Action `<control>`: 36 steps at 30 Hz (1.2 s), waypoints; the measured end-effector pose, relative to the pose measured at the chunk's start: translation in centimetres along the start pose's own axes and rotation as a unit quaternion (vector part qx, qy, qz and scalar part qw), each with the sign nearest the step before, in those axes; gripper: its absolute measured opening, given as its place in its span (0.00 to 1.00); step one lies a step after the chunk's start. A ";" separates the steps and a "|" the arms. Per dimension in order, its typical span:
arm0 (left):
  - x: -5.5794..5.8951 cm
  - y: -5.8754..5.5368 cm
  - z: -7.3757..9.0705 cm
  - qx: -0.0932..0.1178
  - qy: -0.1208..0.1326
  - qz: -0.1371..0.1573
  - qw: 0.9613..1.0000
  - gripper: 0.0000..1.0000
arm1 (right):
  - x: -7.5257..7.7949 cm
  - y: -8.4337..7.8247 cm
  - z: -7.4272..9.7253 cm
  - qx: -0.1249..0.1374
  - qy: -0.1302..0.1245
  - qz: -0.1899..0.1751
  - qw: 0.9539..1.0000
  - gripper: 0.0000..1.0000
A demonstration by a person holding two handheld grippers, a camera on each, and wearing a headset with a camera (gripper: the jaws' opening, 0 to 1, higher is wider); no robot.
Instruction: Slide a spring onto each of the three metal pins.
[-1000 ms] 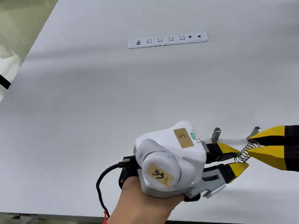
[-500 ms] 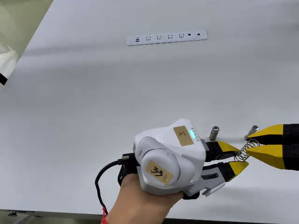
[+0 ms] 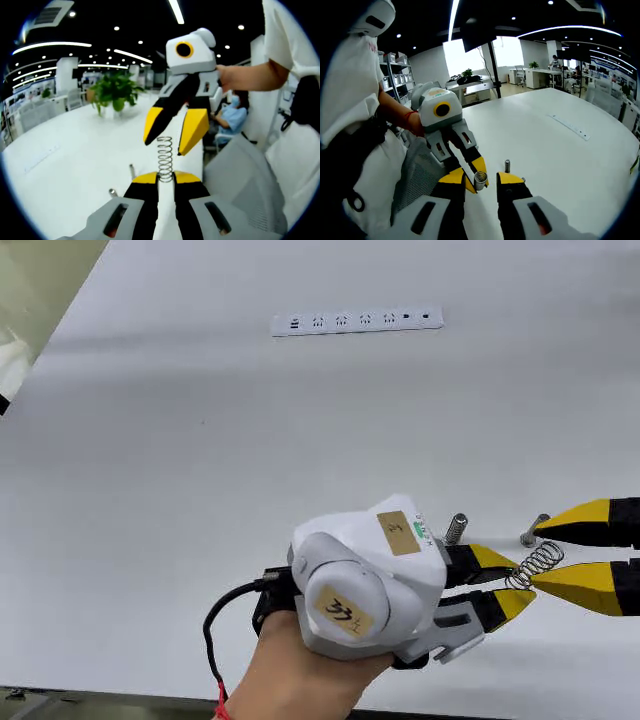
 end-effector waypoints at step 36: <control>0.1 0.4 -0.4 0.001 -0.008 -0.018 1.000 0.10 | 0.5 1.2 -2.5 -0.242 0.246 0.278 0.896 0.18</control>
Point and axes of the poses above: the centre of the closed fingertips' face, and the gripper's own axes: z roughly backward along the fingers, x roughly to its right, y roughly out of its top, the point moved 6 cm from there along z, roughly backward along the fingers, and after that the axes turned 14 degrees about z, right-handed, at the moved point
